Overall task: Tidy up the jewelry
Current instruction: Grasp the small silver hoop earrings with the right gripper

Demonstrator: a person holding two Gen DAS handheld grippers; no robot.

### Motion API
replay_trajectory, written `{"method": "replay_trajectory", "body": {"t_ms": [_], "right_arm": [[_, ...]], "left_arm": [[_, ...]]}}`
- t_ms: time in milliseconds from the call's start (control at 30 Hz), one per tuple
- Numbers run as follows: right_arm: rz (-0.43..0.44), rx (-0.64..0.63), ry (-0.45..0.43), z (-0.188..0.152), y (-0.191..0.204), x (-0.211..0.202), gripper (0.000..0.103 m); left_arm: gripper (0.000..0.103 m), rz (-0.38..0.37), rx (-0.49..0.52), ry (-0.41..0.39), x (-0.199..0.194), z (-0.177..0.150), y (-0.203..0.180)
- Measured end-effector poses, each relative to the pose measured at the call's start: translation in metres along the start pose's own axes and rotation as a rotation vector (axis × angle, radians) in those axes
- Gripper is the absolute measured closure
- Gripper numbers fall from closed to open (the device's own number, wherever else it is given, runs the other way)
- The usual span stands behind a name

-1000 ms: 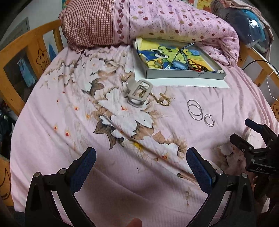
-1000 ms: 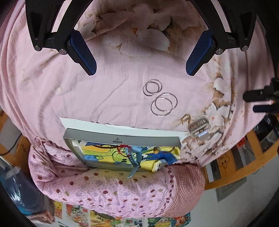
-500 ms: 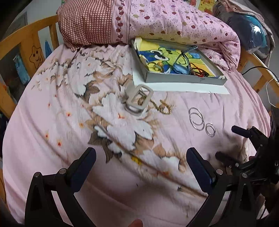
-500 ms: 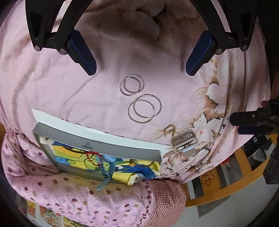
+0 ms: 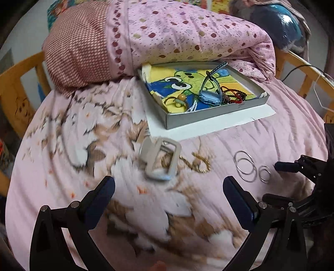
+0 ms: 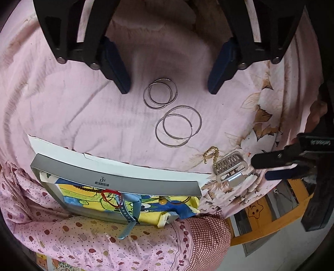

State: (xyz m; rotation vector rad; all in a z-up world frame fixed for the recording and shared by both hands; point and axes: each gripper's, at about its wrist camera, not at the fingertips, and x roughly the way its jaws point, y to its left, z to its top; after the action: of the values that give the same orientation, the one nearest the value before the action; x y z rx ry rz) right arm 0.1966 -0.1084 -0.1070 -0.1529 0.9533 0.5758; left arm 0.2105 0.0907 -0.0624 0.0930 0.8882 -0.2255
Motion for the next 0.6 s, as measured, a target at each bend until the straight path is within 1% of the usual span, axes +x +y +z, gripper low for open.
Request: {"method": "replay_trajectory", "body": {"t_ms": [33,67,133,233,300,333,367,433,600], "right_arm": [[-0.004,-0.003,-0.004,0.0,0.0,0.001,0.034],[-0.011,-0.003,-0.009,0.001,0.001,0.002,0.041],[-0.021,0.01,-0.012,0.002,0.0,0.004,0.047],[-0.021,0.039,-0.024,0.002,-0.002,0.006,0.051],[-0.024,0.04,-0.028,0.003,-0.001,0.006,0.058],[-0.023,0.045,-0.03,0.003,0.0,0.006,0.063],[-0.021,0.053,-0.032,0.002,0.001,0.006,0.064],[-0.021,0.06,-0.035,0.002,0.002,0.006,0.065],[0.002,0.072,-0.035,0.001,0.005,0.006,0.074]], "left_arm": [[0.002,-0.002,0.004,-0.004,0.003,0.001,0.002],[0.002,-0.002,0.002,-0.005,0.007,0.002,0.005],[0.002,-0.008,-0.013,-0.005,0.013,0.004,0.011],[0.002,-0.018,-0.026,-0.011,0.018,0.008,0.018],[0.003,-0.029,-0.023,-0.016,0.018,0.011,0.018],[0.005,-0.033,-0.018,-0.017,0.019,0.011,0.018],[0.007,-0.037,-0.011,-0.018,0.02,0.012,0.018],[0.015,-0.046,-0.003,-0.007,0.023,0.012,0.016],[0.028,-0.044,0.041,0.026,0.033,0.007,0.008]]}}
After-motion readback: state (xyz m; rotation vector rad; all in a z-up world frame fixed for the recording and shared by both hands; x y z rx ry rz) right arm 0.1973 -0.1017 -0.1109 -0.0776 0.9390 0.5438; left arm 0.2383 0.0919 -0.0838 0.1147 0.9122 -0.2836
